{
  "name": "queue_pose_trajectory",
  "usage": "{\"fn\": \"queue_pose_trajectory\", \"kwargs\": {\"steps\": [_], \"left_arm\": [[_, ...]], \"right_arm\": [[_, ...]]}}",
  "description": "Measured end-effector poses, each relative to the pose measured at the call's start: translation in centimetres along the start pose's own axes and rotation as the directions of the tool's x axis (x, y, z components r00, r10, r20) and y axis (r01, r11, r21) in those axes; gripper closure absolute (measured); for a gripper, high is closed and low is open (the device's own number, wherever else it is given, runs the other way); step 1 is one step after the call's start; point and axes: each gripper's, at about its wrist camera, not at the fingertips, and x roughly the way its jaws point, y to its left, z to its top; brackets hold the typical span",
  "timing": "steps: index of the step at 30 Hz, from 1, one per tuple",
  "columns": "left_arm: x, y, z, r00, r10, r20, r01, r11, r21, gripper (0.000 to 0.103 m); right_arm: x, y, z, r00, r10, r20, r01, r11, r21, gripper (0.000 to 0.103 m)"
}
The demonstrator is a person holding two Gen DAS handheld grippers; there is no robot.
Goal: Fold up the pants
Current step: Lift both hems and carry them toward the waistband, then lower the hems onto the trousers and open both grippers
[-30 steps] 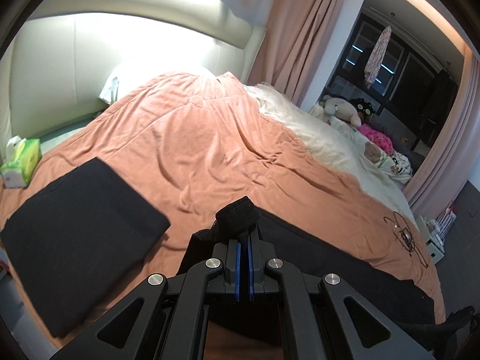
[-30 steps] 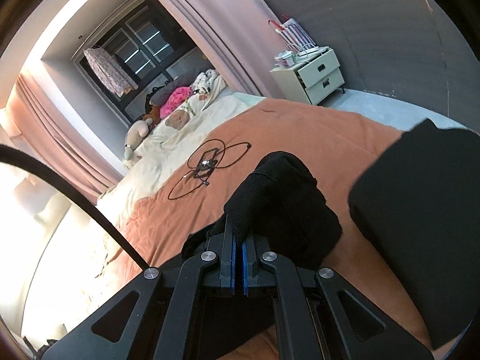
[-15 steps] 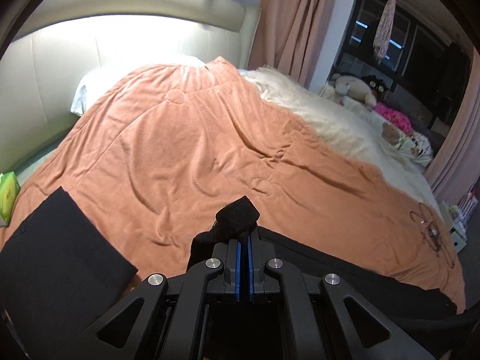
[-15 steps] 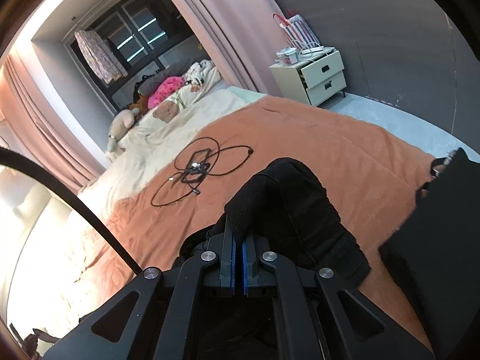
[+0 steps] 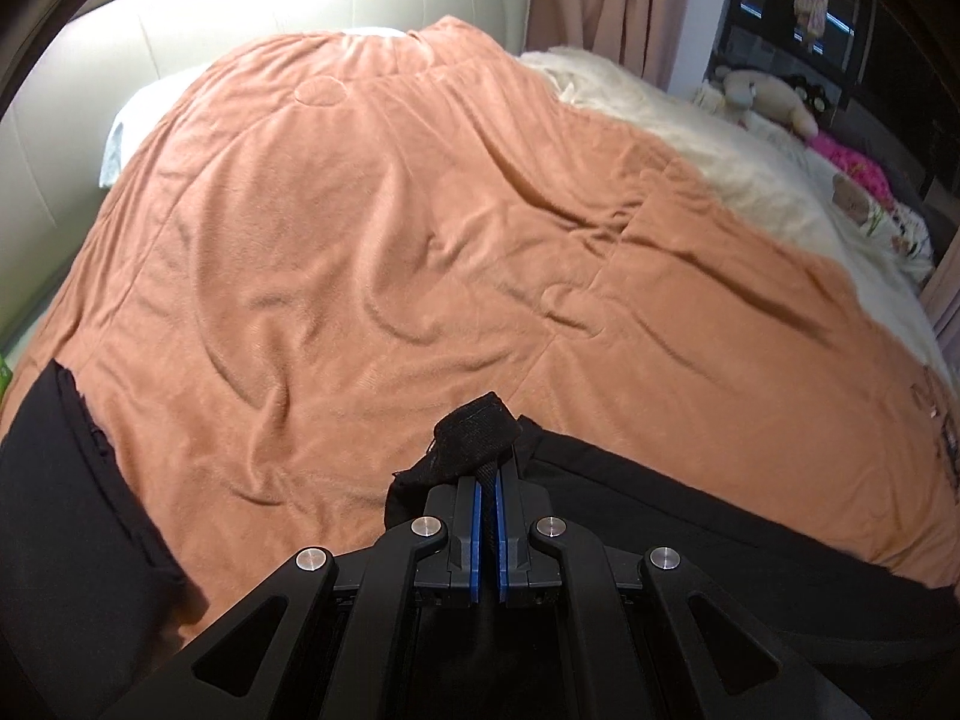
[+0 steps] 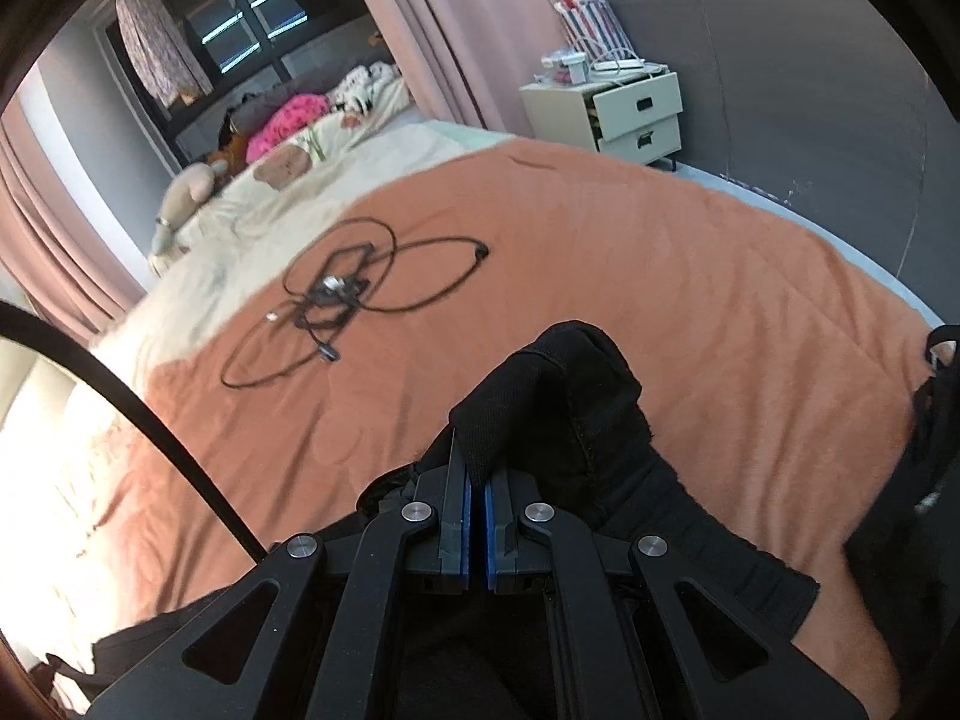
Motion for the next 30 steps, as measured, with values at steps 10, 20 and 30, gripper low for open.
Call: {"fn": "queue_pose_trajectory", "kwargs": {"steps": [10,20,30], "left_arm": [[4.6,-1.8,1.0,0.998,0.056,-0.04,-0.056,0.998,0.008,0.099],[5.9,-3.1,1.4,0.996,0.05,-0.071,-0.045,0.997,0.067,0.092],[1.2,-1.5,0.7,0.996,-0.072,-0.056,0.076,0.995,0.063,0.042]], "right_arm": [[5.3,3.3,1.9,0.997,-0.07,-0.028,0.069,0.996,-0.056,0.103],[6.9,5.1,2.2,0.999,-0.054,-0.001,0.054,0.994,-0.098,0.036],[0.3,3.9,0.5,0.999,0.027,0.041,-0.02,0.987,-0.156,0.018]]}}
